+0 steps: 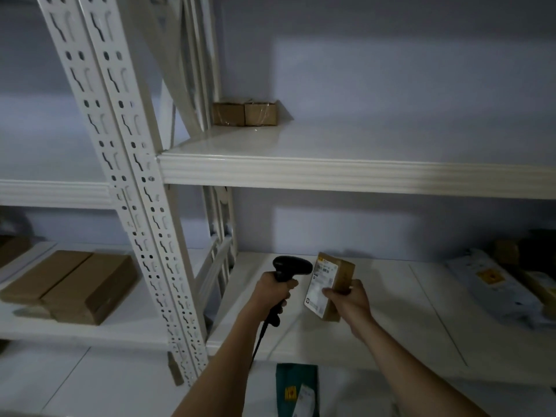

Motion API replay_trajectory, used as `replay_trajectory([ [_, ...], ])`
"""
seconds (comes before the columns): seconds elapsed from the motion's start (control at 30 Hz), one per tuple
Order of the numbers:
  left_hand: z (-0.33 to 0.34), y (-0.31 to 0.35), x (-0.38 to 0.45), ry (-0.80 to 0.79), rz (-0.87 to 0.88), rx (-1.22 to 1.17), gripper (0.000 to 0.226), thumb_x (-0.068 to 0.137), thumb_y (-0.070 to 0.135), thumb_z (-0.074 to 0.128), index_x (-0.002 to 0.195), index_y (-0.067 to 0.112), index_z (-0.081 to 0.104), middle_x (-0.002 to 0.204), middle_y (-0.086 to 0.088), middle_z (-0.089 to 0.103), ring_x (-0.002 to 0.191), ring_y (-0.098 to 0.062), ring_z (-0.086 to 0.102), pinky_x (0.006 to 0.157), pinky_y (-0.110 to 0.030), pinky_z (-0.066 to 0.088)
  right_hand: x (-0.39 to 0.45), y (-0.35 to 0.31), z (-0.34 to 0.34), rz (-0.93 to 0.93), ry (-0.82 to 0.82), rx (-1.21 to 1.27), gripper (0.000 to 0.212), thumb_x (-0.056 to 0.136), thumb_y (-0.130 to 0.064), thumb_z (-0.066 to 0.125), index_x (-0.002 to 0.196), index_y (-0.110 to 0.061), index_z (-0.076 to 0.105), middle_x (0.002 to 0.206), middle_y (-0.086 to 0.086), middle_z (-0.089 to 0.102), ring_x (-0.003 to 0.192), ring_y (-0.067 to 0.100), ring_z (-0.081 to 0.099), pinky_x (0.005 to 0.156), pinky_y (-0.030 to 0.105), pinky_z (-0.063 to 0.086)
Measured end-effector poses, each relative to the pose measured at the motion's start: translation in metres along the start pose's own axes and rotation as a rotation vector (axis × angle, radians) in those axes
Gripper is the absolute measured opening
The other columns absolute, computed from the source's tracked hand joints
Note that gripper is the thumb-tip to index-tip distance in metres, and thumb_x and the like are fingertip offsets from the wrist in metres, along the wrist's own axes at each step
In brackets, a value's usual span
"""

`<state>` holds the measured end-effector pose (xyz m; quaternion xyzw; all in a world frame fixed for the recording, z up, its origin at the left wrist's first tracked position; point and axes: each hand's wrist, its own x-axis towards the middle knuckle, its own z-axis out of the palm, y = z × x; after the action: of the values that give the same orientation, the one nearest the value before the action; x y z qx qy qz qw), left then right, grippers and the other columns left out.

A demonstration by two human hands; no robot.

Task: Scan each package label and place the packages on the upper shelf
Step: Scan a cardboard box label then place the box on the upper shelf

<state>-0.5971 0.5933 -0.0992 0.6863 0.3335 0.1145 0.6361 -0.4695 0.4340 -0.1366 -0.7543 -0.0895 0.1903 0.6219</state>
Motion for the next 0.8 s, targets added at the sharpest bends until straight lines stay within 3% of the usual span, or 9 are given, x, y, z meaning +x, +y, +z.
replay_trajectory([
  [0.4, 0.023, 0.011, -0.016, -0.025, 0.004, 0.003, 0.016, 0.076, 0.023, 0.068, 0.077, 0.008, 0.061, 0.053, -0.003, 0.052, 0.04, -0.016, 0.042, 0.044, -0.025, 0.036, -0.001, 0.002, -0.014, 0.0, -0.006, -0.005, 0.044, 0.079, -0.017, 0.081, 0.112, -0.017, 0.051, 0.106, 0.0, 0.064, 0.094, 0.018, 0.064, 0.06, 0.024, 0.05],
  [0.8, 0.031, 0.013, -0.016, -0.036, -0.001, 0.044, 0.015, 0.078, 0.022, 0.066, 0.08, 0.007, 0.063, 0.054, -0.002, 0.052, 0.042, -0.016, 0.044, 0.045, -0.025, 0.039, 0.006, 0.004, -0.02, 0.019, -0.03, -0.019, 0.042, 0.079, -0.019, 0.081, 0.102, -0.022, 0.047, 0.103, -0.001, 0.062, 0.093, 0.019, 0.063, 0.058, 0.027, 0.049],
])
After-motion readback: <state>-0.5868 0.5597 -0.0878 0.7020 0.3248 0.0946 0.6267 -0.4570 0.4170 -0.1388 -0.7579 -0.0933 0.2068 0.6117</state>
